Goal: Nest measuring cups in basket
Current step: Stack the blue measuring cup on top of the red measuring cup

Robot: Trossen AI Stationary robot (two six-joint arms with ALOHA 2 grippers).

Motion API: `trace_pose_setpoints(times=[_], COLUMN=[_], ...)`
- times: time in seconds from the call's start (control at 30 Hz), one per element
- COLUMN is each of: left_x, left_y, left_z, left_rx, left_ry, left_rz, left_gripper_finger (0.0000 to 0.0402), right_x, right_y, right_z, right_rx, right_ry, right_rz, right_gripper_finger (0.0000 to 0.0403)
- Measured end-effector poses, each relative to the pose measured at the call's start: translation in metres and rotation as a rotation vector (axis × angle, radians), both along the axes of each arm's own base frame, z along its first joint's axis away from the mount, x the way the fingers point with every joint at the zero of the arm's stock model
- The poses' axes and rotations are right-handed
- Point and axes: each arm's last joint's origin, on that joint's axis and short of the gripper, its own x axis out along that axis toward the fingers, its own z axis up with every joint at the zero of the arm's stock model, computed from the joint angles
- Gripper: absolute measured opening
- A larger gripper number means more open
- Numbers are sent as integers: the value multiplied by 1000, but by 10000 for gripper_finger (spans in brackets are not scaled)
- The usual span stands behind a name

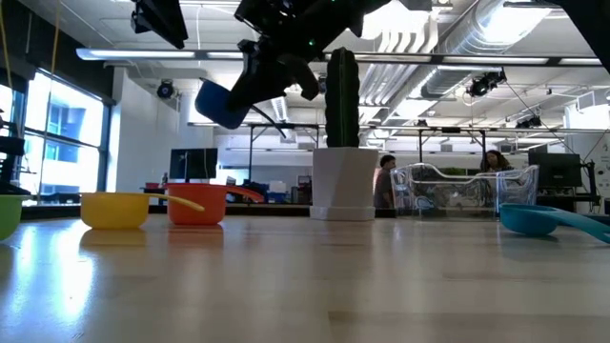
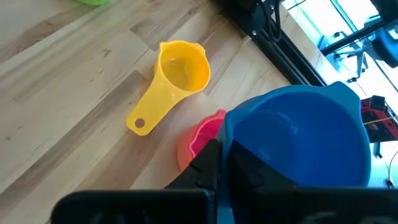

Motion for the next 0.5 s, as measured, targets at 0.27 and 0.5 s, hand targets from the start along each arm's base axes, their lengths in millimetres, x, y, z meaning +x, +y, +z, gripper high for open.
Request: trace_pose_setpoints(times=[0.27,0.5], left_x=[18,43], left_y=[1,4], left_z=[-10,-28], left_rx=[-121,-301], left_ry=[12,71], left_rz=[-21,7], left_gripper_finger=[153,150], right_x=[-3,-9], right_y=[17,45], right_z=[-4,-9], right_rx=[63,90], right_ry=[55,138], right_rz=[98,179], right_gripper_finger=[4,4])
